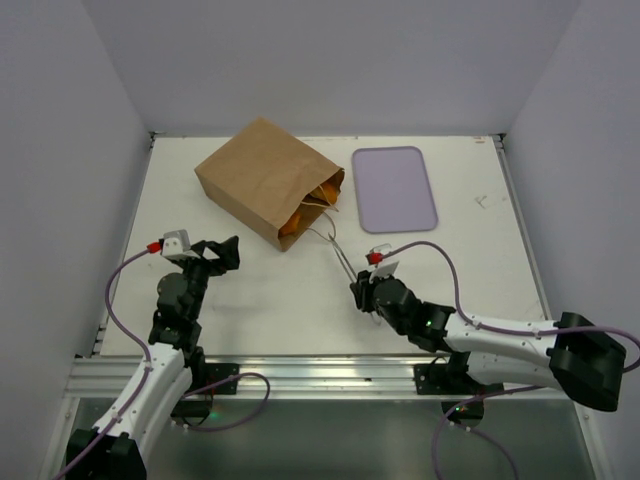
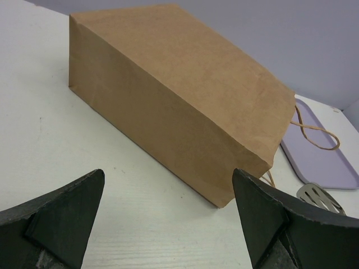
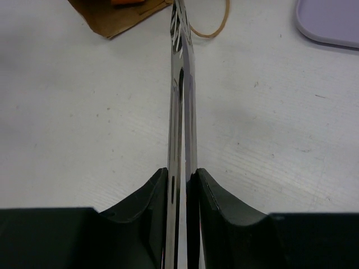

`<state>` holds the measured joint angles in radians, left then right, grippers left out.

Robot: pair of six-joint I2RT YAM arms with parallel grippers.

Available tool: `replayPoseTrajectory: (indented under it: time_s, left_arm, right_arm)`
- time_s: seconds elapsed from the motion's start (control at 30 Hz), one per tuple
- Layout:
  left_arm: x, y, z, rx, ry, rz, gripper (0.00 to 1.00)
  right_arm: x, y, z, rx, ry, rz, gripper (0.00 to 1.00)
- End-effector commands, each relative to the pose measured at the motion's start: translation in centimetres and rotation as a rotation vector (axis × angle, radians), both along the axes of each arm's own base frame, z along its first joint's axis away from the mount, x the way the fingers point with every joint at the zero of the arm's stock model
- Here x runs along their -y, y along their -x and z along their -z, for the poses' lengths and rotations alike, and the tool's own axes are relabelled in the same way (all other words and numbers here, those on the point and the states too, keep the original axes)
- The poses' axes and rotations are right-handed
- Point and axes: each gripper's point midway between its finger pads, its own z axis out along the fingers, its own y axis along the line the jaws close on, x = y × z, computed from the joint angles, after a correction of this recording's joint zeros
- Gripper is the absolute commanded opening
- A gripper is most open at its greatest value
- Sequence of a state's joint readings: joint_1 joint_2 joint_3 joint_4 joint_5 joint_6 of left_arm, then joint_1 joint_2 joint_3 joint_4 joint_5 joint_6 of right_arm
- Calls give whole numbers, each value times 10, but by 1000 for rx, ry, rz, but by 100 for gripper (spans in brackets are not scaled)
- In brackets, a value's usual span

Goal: Take the fake bread out of the paper bag

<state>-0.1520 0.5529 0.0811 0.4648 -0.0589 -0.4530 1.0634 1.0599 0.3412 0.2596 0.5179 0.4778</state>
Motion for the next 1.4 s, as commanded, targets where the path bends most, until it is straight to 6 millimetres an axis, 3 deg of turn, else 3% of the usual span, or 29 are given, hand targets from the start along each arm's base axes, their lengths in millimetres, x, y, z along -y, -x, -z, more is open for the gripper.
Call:
replayPoseTrajectory:
  time_s: [0.0,0.5,0.73,0.87,1.07,1.13,1.17,1.23,1.27,1.33,1.37]
  left_arm:
    - [2,-1,-16,57,-4,11,100]
    - [2,-1,-17,61,-5,12,100]
    - [5,1,-24,86,-18,32,100]
    - [20,3,-35,125,-62,125,100]
    - [39,2,-59,141,-109,175,100]
    - [39,0,-63,139,-129,139,100]
    - [51,2,-72,155,-145,170,100]
    - [64,-2,-62,89,-176,174,100]
    - [60,-7,-71,88,-204,117,100]
    - [82,-6,-65,54,-260,138,100]
    - [80,-8,-77,69,-297,90,100]
  right_arm:
    - [-13,-4,-27,17,-63,-30,20]
    - [-14,-24,-54,-66,-255,-83,16]
    - [-11,-39,-53,-140,-371,-104,18]
    - [-8,-46,-59,-145,-390,-98,19]
    - [11,-53,-48,-188,-364,-35,19]
    - [21,-56,-42,-202,-370,-9,19]
    - [24,-56,-42,-206,-377,-3,18]
    - [29,-57,-41,-213,-386,5,17]
    - [30,-58,-40,-217,-388,8,17]
    - [33,-60,-39,-227,-392,12,17]
    - [34,-60,-39,-234,-394,9,17]
